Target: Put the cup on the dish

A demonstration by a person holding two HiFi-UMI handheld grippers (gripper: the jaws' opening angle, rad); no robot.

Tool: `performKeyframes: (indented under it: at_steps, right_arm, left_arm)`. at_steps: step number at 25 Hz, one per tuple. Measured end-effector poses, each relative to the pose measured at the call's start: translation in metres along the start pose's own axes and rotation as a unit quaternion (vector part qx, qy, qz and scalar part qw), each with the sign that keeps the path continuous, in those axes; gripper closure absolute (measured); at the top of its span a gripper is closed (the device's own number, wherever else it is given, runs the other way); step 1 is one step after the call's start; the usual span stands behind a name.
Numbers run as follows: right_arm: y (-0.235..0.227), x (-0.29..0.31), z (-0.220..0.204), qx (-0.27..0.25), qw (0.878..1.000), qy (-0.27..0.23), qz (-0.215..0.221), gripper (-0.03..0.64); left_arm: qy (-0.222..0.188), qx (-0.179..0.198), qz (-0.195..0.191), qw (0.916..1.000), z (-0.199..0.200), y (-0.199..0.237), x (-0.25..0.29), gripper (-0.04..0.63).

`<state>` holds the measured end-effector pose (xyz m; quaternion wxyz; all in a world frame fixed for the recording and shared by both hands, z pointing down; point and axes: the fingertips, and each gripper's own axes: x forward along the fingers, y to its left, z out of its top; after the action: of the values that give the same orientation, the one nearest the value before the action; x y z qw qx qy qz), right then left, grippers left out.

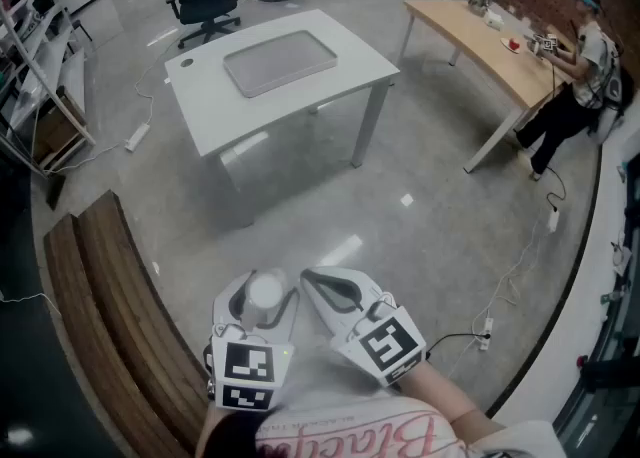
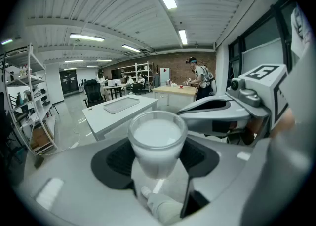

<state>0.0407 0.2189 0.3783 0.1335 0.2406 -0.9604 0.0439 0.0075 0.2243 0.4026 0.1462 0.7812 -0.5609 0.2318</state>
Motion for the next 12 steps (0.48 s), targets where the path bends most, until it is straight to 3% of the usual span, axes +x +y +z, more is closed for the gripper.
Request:
performKeyframes:
  at_steps: [12]
  right_arm:
    - [-0.016, 0.016, 0.003, -0.003, 1.0, 0.005, 0.005, 0.617]
  left_arm:
    - [0.014, -0.003, 0.006, 0.9999, 0.008, 0.014, 0.02, 0.337]
